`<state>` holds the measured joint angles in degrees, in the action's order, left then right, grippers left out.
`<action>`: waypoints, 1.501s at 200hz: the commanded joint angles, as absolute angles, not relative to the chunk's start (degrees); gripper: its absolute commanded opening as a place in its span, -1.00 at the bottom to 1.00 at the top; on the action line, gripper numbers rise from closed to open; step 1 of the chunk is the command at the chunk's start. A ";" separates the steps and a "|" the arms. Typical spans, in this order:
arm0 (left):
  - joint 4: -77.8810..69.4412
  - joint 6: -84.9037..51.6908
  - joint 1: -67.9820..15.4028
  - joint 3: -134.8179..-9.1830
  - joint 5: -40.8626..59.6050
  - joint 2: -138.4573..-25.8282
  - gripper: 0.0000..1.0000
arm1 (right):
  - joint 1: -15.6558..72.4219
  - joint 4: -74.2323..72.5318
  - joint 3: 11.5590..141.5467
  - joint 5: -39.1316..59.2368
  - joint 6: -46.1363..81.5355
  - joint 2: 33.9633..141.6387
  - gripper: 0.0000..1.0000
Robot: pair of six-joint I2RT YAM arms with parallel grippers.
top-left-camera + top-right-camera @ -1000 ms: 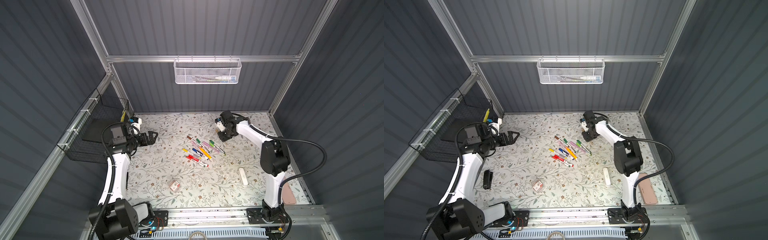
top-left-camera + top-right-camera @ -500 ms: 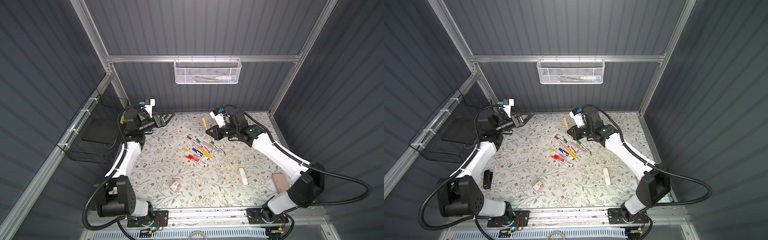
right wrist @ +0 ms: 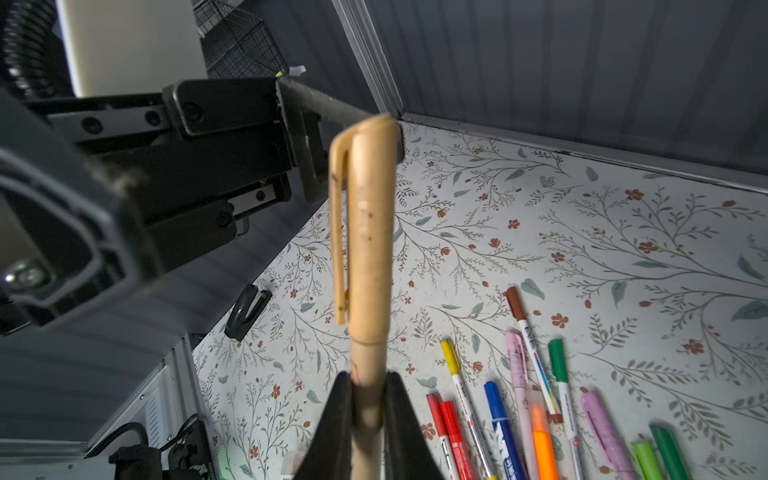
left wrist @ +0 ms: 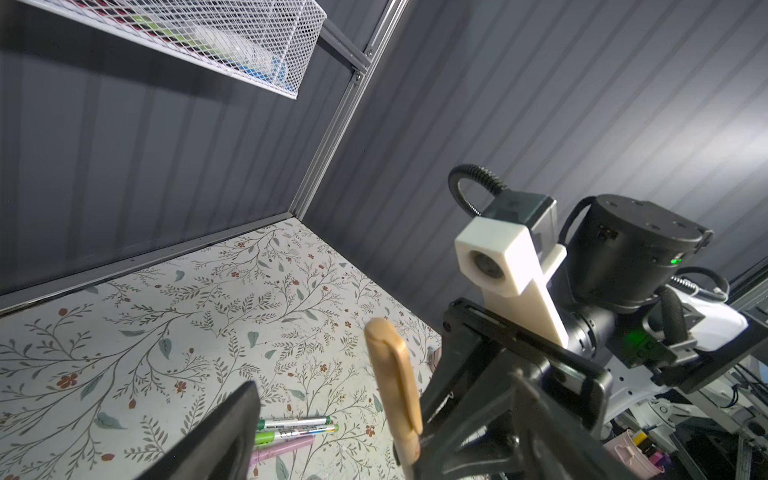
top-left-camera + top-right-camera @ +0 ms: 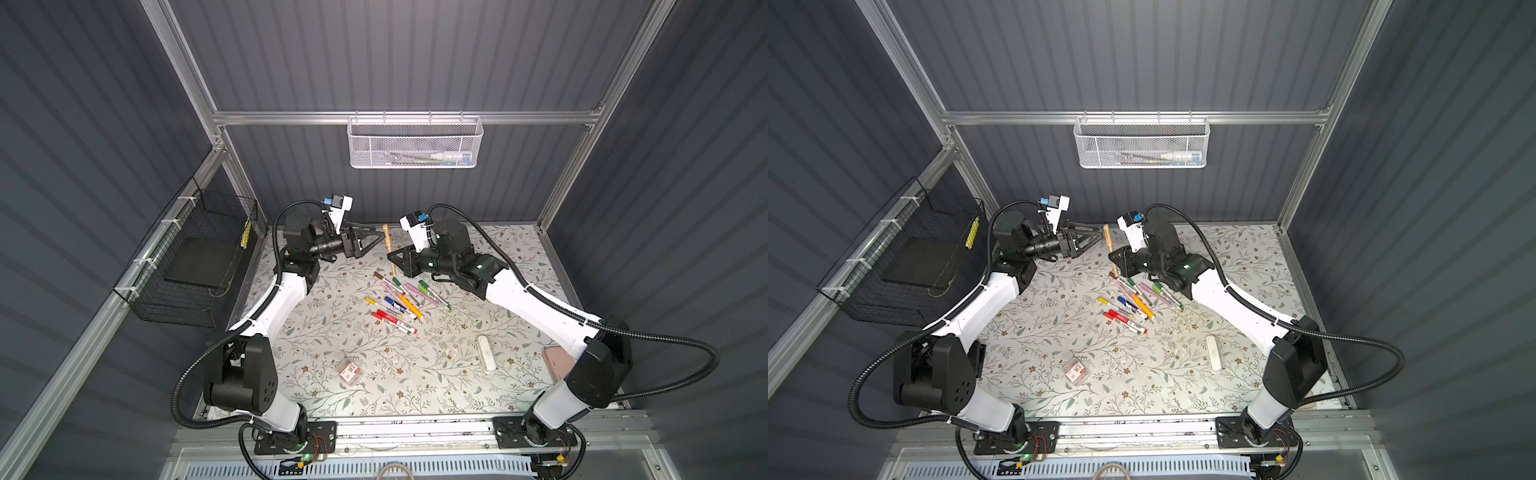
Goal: Open the pen caps
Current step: 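Bring the tan pen cap between the left gripper fingers and close them, then pull the right gripper away from the left gripper, drawing the pen out of its cap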
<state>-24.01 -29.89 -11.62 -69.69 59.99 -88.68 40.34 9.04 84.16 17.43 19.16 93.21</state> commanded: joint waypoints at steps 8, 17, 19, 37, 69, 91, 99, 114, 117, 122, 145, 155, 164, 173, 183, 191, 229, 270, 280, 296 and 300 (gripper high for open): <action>-20.18 -24.81 -12.22 -69.98 59.68 -88.94 0.80 | 40.88 7.10 87.13 16.17 19.36 94.43 -0.96; -19.80 -24.81 -12.22 -69.96 59.42 -89.03 0.78 | 41.00 7.25 87.59 16.17 19.18 94.86 -0.95; -19.78 -24.77 -12.26 -69.96 59.41 -89.03 0.77 | 41.03 7.28 87.73 16.17 19.17 94.95 -0.96; -19.30 -24.96 -12.35 -69.98 58.87 -89.13 0.63 | 41.24 8.35 89.21 16.05 18.56 96.03 -0.96; -18.27 -25.41 -12.39 -71.08 57.53 -89.20 0.39 | 42.38 11.41 91.44 10.65 17.14 97.35 -0.95; -17.41 -26.44 -12.39 -71.45 55.27 -89.12 0.38 | 44.30 14.61 93.73 2.68 15.10 98.49 -0.95; -17.47 -27.08 -12.39 -71.63 54.85 -89.13 0.38 | 45.04 15.67 94.48 0.14 14.24 98.95 -0.96; -18.35 -28.56 -12.44 -71.89 54.22 -89.21 0.35 | 46.24 17.08 95.83 -4.24 13.21 99.67 -0.96; -18.49 -28.85 -12.45 -71.99 54.02 -89.29 0.34 | 46.42 17.25 96.07 -4.90 13.04 99.87 -0.96; -18.65 -29.20 -12.45 -72.13 53.84 -89.38 0.30 | 46.73 17.44 96.29 -5.92 12.93 100.01 -0.96; -18.09 -29.40 -12.46 -73.21 53.05 -89.74 0.20 | 47.42 17.30 96.85 -8.11 12.92 100.44 -0.96; -17.80 -29.28 -12.48 -73.48 52.76 -89.74 0.17 | 47.67 17.26 97.28 -8.23 12.84 100.76 -0.96; -17.78 -29.27 -12.46 -73.53 52.74 -89.74 0.14 | 47.96 17.35 97.75 -8.59 12.71 101.06 -0.96; -17.83 -29.34 -12.50 -73.48 52.75 -89.82 0.12 | 48.23 17.47 98.11 -8.76 12.49 101.48 -0.95; -17.82 -29.08 -12.61 -73.39 52.82 -89.83 0.11 | 48.47 17.49 98.65 -8.74 12.27 101.96 -0.96; -17.63 -28.56 -12.74 -73.43 52.84 -89.90 0.10 | 48.65 17.78 99.17 -8.81 12.17 102.33 -0.95; -16.96 -28.23 -12.93 -73.79 52.72 -90.09 -0.05 | 48.78 18.62 100.59 -8.25 11.70 103.42 -0.96; -16.96 -28.21 -13.09 -74.08 52.76 -90.29 -0.28 | 48.78 19.25 101.55 -8.04 11.18 104.11 -0.96; -16.81 -28.13 -13.10 -74.18 52.75 -90.35 -0.37 | 48.78 19.42 101.60 -8.14 11.07 104.18 -0.96; -16.35 -27.86 -13.10 -74.47 52.79 -90.48 -0.53 | 48.78 19.63 101.73 -8.31 10.82 104.35 -0.95; -16.28 -27.86 -13.10 -74.52 52.76 -90.47 -0.58 | 48.78 19.66 101.75 -8.32 10.82 104.40 -0.96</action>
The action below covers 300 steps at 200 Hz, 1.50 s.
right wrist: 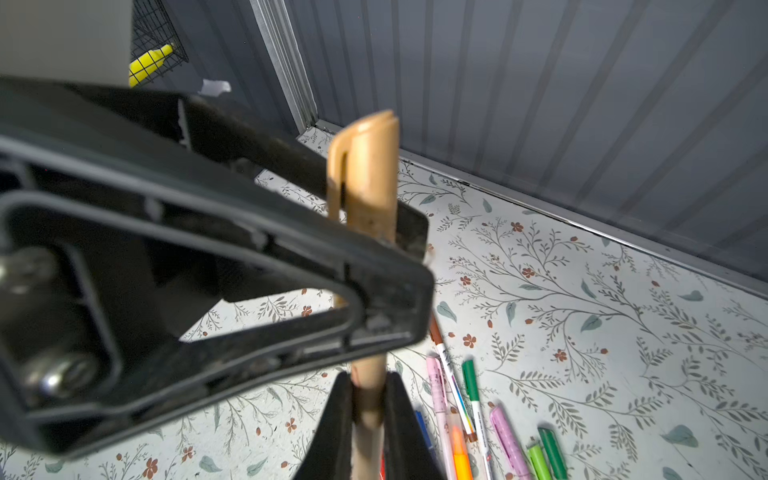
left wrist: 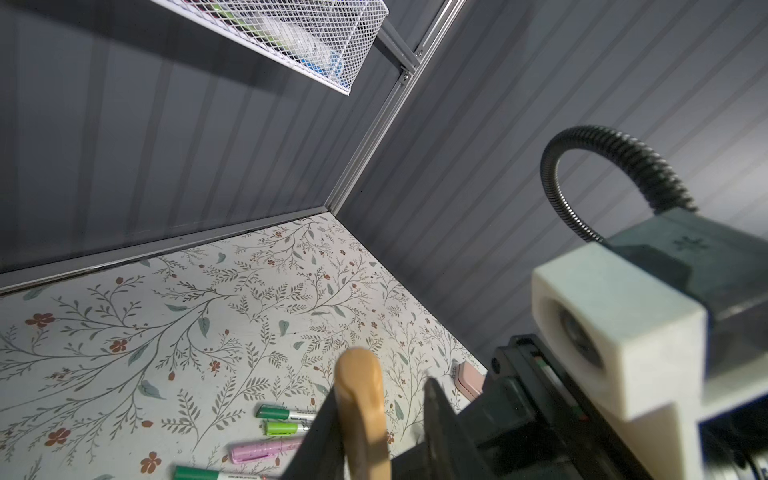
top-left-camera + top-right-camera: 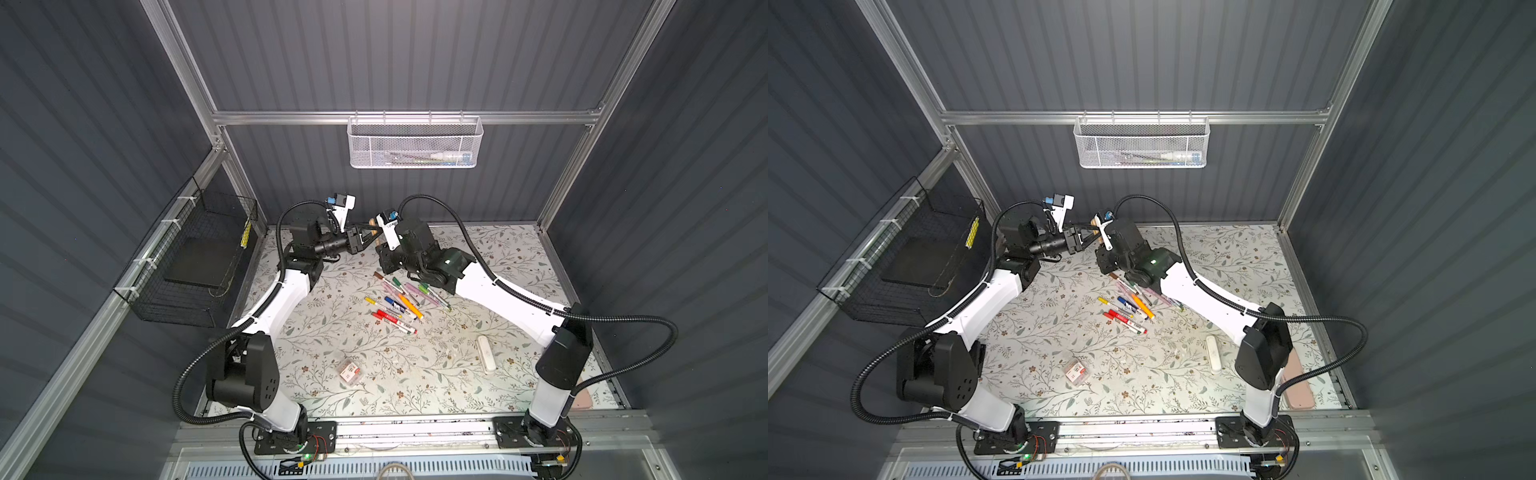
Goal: Open the pen caps
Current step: 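Pull the right gripper away from the left gripper, drawing the pen out of its cap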
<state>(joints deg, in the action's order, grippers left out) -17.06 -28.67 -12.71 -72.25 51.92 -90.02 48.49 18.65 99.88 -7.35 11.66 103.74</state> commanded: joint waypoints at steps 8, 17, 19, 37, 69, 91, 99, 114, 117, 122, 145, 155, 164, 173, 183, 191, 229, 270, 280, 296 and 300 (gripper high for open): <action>-16.25 -27.86 -13.10 -74.47 52.80 -90.51 -0.65 | 48.78 19.67 101.78 -8.14 10.81 104.41 -0.95; -16.26 -27.91 -13.11 -74.53 52.77 -90.53 -0.76 | 48.78 19.61 101.93 -7.82 10.81 104.50 -0.95; -16.26 -27.87 -13.10 -74.53 52.74 -90.53 -0.78 | 48.78 19.58 101.88 -7.76 10.81 104.46 -0.94; -16.24 -28.09 -13.10 -74.53 52.67 -90.53 -0.88 | 48.78 19.37 101.88 -6.82 10.42 104.51 -0.86; -18.60 -30.57 -13.10 -73.94 53.26 -90.35 -0.89 | 48.56 18.14 101.23 -5.99 10.10 104.30 -0.22; -19.52 -31.36 -13.10 -73.95 53.53 -90.36 -0.89 | 47.84 17.76 101.01 -4.74 10.97 104.46 -0.19; -19.52 -31.47 -13.10 -73.93 53.61 -90.29 -0.89 | 47.56 17.51 100.80 -4.20 11.37 104.50 -0.21; -19.92 -32.01 -13.10 -73.95 53.70 -90.26 -0.89 | 47.20 16.97 100.42 -3.78 11.79 104.54 -0.26; -20.06 -32.18 -13.10 -73.84 53.81 -90.26 -0.89 | 47.20 16.89 100.38 -3.74 11.78 104.55 -0.27; -20.47 -32.56 -13.10 -73.84 53.83 -90.26 -0.90 | 47.12 16.93 100.40 -3.67 11.78 104.66 -0.27; -22.47 -34.27 -13.10 -73.15 54.44 -90.35 -0.92 | 47.02 16.48 100.59 -3.10 11.71 105.08 -0.38; -22.97 -34.62 -13.10 -73.08 54.54 -90.43 -0.95 | 46.93 16.46 100.87 -2.74 11.70 105.34 -0.44; -23.28 -34.97 -13.10 -72.97 54.49 -90.52 -0.98 | 46.93 16.57 100.98 -2.67 11.69 105.55 -0.50; -23.61 -35.35 -13.10 -72.91 54.58 -90.53 -1.00 | 46.93 16.75 101.16 -2.58 11.67 105.87 -0.59; -23.98 -35.66 -13.10 -72.86 54.58 -90.53 -1.00 | 46.85 16.94 101.34 -2.69 11.60 106.04 -0.72; -24.15 -35.85 -13.10 -72.98 54.58 -90.57 -1.00 | 46.80 17.02 101.40 -2.73 11.58 106.03 -0.86; -19.11 -32.40 -12.63 -76.51 53.86 -90.70 -1.00 | 46.80 15.33 96.17 -3.15 11.16 105.42 -1.00; -7.80 -25.49 -10.47 -83.40 51.15 -91.31 -1.00 | 47.18 5.80 77.25 -1.17 17.40 101.38 -1.00; -8.14 -25.70 -10.46 -83.13 51.27 -91.57 -1.00 | 47.52 6.29 77.36 -1.64 16.57 101.16 -1.00; -9.77 -26.23 -10.46 -81.95 51.31 -91.58 -1.00 | 47.81 7.15 78.84 -2.55 14.49 100.60 -1.00; -9.64 -25.86 -10.46 -81.84 51.02 -91.52 -1.00 | 47.81 7.42 79.27 -2.63 14.07 100.47 -1.00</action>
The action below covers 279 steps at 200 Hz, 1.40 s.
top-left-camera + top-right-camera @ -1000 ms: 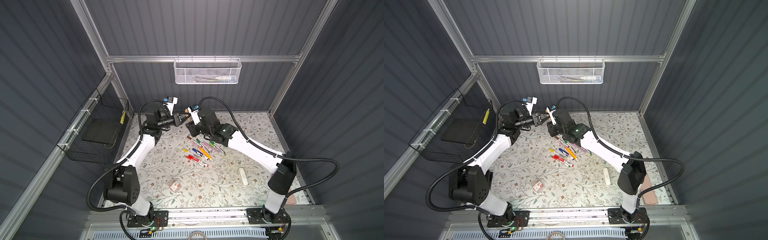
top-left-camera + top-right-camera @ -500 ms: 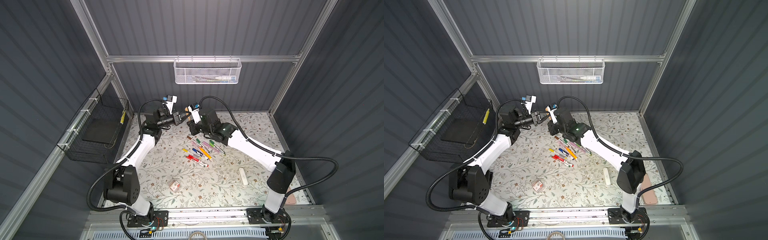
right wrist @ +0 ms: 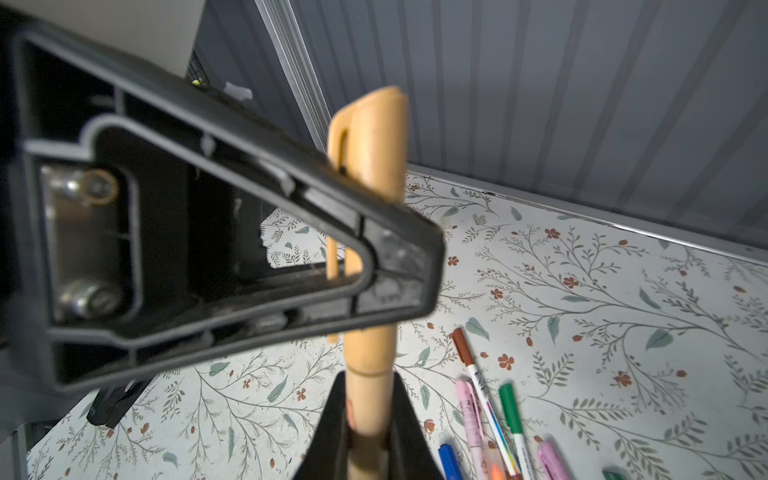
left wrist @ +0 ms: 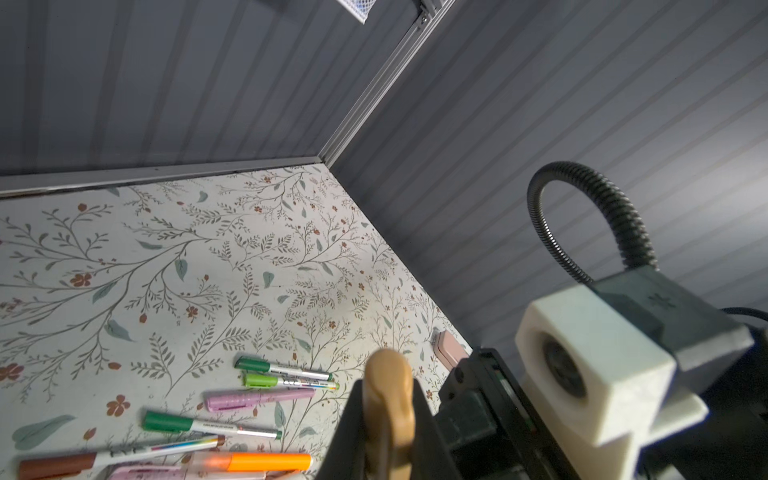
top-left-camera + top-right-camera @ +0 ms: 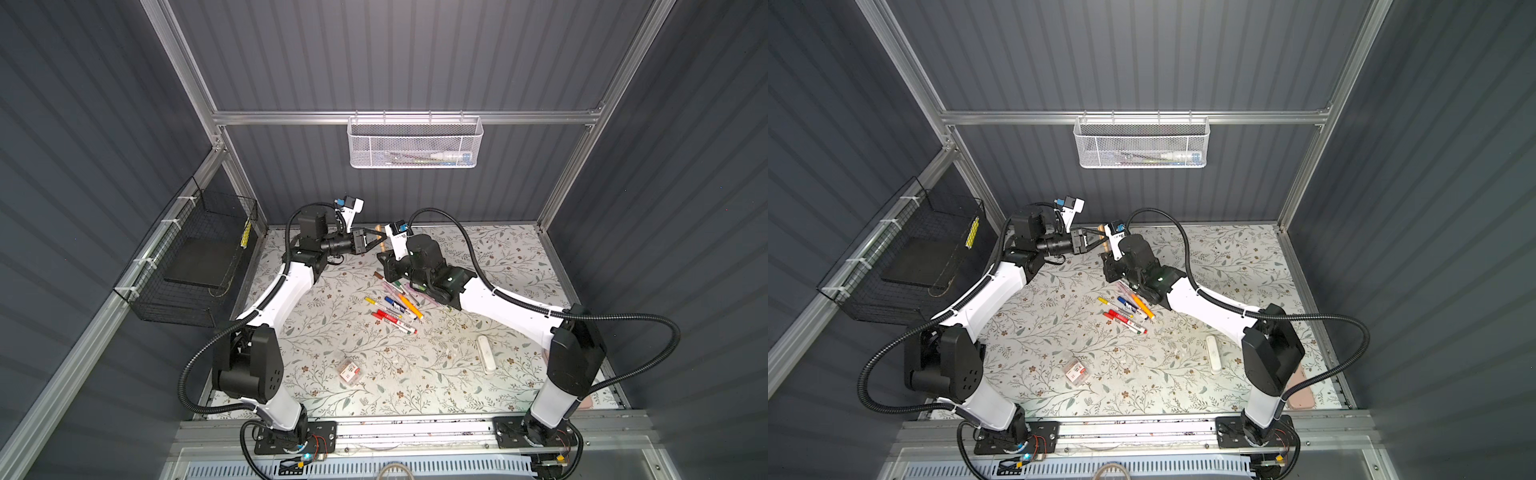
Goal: Open the pen caps
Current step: 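Pull the right gripper away from the left gripper, drawing the pen out of its cap, then lower the tan cap with the left gripper while the right lowers the pen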
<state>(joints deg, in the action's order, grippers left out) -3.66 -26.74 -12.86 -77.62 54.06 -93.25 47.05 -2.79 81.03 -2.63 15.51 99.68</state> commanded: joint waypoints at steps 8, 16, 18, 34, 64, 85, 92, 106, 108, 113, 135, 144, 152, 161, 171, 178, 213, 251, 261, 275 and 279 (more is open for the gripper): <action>-9.01 -25.01 -10.33 -81.90 50.57 -91.45 -1.00 | 47.81 8.08 79.94 -2.62 13.56 100.29 -1.00; -8.58 -24.28 -10.01 -82.13 50.29 -91.41 -1.00 | 47.81 8.55 80.16 -2.34 13.51 100.29 -1.00; -8.47 -24.20 -9.93 -82.23 50.28 -91.45 -1.00 | 47.83 8.60 80.11 -2.30 13.60 100.24 -1.00; -8.00 -23.64 -8.98 -83.44 50.00 -91.62 -1.00 | 48.07 7.51 78.26 -1.28 15.05 100.28 -1.00; -12.60 -23.75 -8.00 -86.31 52.05 -92.49 -1.00 | 49.07 5.80 75.82 0.59 17.65 102.13 -1.00; -9.40 -19.28 -7.95 -91.40 52.03 -93.48 -1.00 | 49.44 6.93 75.86 0.77 17.68 102.56 -1.00; -6.79 -17.19 -7.76 -93.39 51.50 -93.79 -1.00 | 49.39 7.00 75.51 0.64 17.50 102.29 -1.00; -6.07 -17.17 -6.62 -95.27 51.23 -94.21 -1.00 | 49.39 7.03 74.61 0.09 17.00 101.52 -1.00; -6.53 -17.67 -6.38 -95.23 51.28 -94.17 -1.00 | 49.39 7.07 74.57 0.04 16.84 101.45 -1.00; -8.45 -19.65 -5.75 -94.95 51.55 -94.22 -1.00 | 49.32 7.01 74.40 0.08 16.84 101.28 -1.00; -22.39 -32.07 -2.84 -90.73 52.10 -94.47 -1.00 | 49.29 7.20 74.54 0.45 16.52 101.33 -1.00; -24.86 -33.90 -2.30 -89.93 52.05 -94.57 -1.00 | 49.29 7.37 74.79 0.87 16.59 101.61 -1.00; -24.22 -33.21 -2.20 -90.16 52.01 -94.57 -1.00 | 49.31 7.45 74.89 1.31 16.68 102.00 -1.00; -22.96 -32.16 -2.20 -90.79 52.14 -94.49 -1.00 | 49.31 7.92 74.97 1.56 16.87 102.46 -1.00; -21.49 -31.37 -2.24 -91.67 52.20 -94.40 -1.00 | 49.31 8.10 74.90 1.40 17.00 102.74 -1.00; -19.70 -30.77 -2.19 -92.42 52.10 -94.33 -1.00 | 49.26 7.88 74.64 1.34 16.68 102.67 -1.00; -8.49 -26.74 -2.20 -90.87 48.63 -92.29 -1.00 | 47.76 9.97 75.24 -0.24 14.41 99.67 -1.00; 8.91 -17.61 -2.20 -83.74 40.00 -87.29 -1.00 | 42.59 16.60 75.02 0.72 11.03 95.46 -1.00; 13.67 -15.28 -2.20 -82.24 37.74 -86.76 -1.00 | 40.61 19.15 74.97 1.37 9.68 94.49 -1.00; 18.96 -12.55 -2.20 -78.64 35.20 -86.66 -1.00 | 37.34 23.21 74.99 1.91 8.29 93.42 -1.00; 19.91 -11.95 -2.20 -77.72 34.85 -86.78 -1.00 | 36.13 24.47 74.97 2.35 7.99 93.20 -1.00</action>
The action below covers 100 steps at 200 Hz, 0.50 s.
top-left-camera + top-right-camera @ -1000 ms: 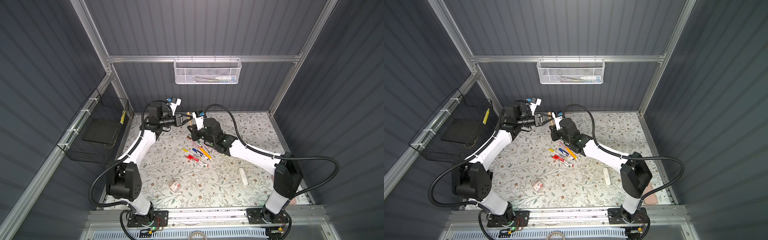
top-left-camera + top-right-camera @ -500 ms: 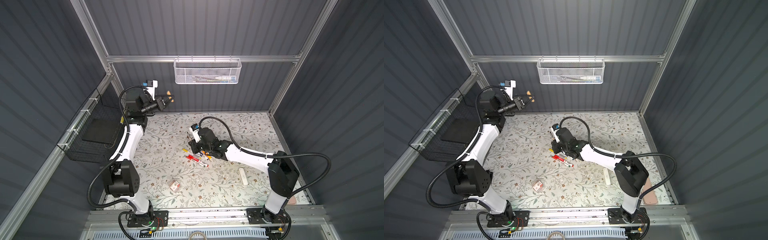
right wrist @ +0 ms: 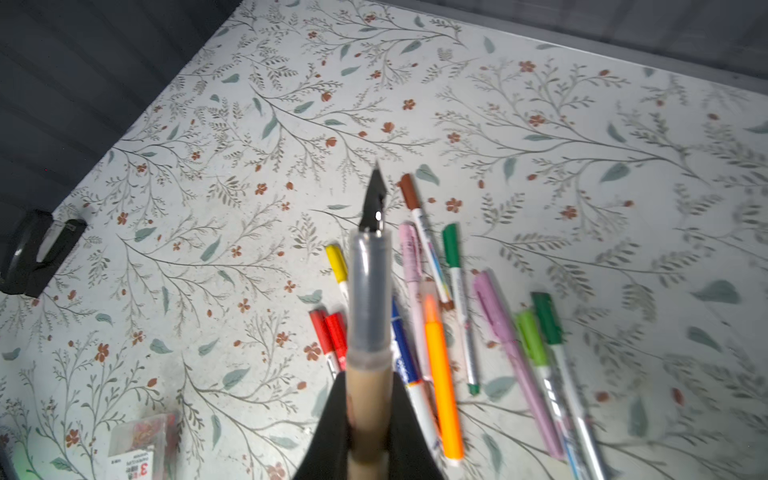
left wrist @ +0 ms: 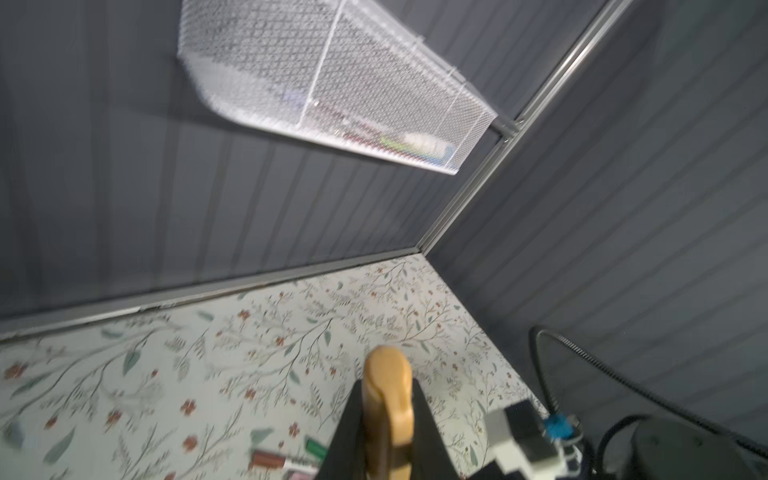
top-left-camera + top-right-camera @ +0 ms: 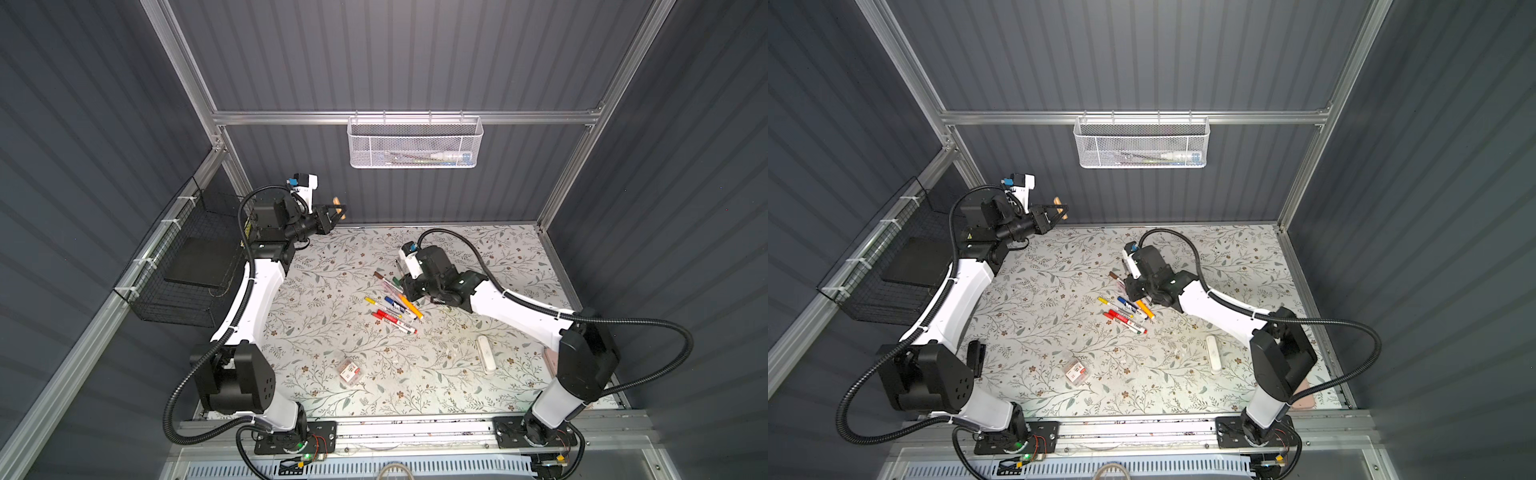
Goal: Open the pen caps
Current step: 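Lower the tan cap with the left gripper while the right lowers the pen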
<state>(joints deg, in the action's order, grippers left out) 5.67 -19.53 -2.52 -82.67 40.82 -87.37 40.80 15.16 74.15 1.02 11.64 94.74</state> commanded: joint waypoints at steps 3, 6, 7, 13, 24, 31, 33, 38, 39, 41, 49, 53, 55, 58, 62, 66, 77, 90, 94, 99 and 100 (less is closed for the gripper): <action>20.58 -11.49 -2.20 -77.08 34.74 -86.97 -1.00 | 35.31 25.20 74.97 2.63 7.81 92.96 -1.00; 21.16 -11.15 -2.20 -76.38 34.48 -87.19 -1.00 | 34.42 25.98 74.97 2.82 7.67 92.84 -1.00; 21.35 -11.07 -2.20 -76.25 34.38 -87.28 -1.00 | 34.13 26.17 74.93 2.91 7.66 92.78 -1.00; 22.44 -10.56 -2.20 -74.97 33.37 -87.98 -1.00 | 32.07 27.64 74.68 3.42 7.37 92.35 -1.00; 23.56 -9.71 -2.20 -73.07 31.26 -89.67 -1.00 | 29.19 28.99 73.96 4.57 6.93 91.70 -1.00; 23.60 -9.11 -2.20 -72.07 30.10 -90.89 -1.00 | 27.41 29.73 73.54 4.90 6.70 91.25 -1.00; 23.63 -8.89 -2.20 -71.87 29.85 -91.28 -1.00 | 26.96 29.95 73.40 4.92 6.69 91.10 -1.00; 23.60 -8.32 -2.20 -71.43 29.17 -92.18 -1.00 | 25.72 30.18 72.87 4.90 6.54 90.78 -1.00; 23.58 -8.20 -2.20 -71.40 29.04 -92.41 -1.00 | 25.47 30.25 72.74 4.91 6.48 90.70 -1.00; 23.58 -7.83 -2.20 -71.31 28.71 -92.82 -1.00 | 25.02 30.26 72.57 4.92 6.41 90.61 -1.00; 24.01 -6.85 -2.20 -71.24 27.34 -94.54 -1.00 | 23.19 30.53 71.82 4.78 6.19 90.17 -1.00; 24.26 -6.86 -2.21 -71.30 26.31 -95.44 -1.00 | 22.48 30.63 71.48 4.67 6.02 90.10 -1.00; 24.46 -6.88 -2.20 -71.35 25.96 -95.86 -1.00 | 22.01 30.73 71.35 4.60 6.01 90.02 -1.00; 24.78 -6.74 -2.20 -71.44 25.22 -96.52 -1.00 | 21.41 30.88 71.07 4.46 5.91 90.05 -1.00; 25.14 -6.66 -2.20 -71.67 24.01 -97.39 -1.00 | 20.61 31.09 70.75 4.27 5.65 90.07 -1.00; 25.49 -6.44 -2.20 -71.79 22.89 -98.15 -1.00 | 19.99 31.36 70.54 4.04 5.36 90.20 -1.00; 26.44 -6.15 -2.20 -72.19 19.98 -100.31 -1.00 | 18.09 31.97 69.75 3.22 4.53 90.64 -1.00; 27.25 -6.16 -2.20 -72.42 17.62 -102.80 -1.00 | 16.02 32.63 68.94 2.78 3.74 91.51 -1.00; 27.28 -6.00 -2.20 -72.28 17.29 -103.38 -1.00 | 15.45 32.69 68.55 2.85 3.49 91.77 -1.00; 27.31 -5.89 -2.20 -72.27 17.04 -104.11 -1.00 | 14.70 32.70 68.03 3.05 3.14 91.98 -1.00; 27.28 -5.89 -2.20 -72.30 17.05 -104.22 -1.00 | 14.60 32.74 67.98 3.11 3.11 92.05 -1.00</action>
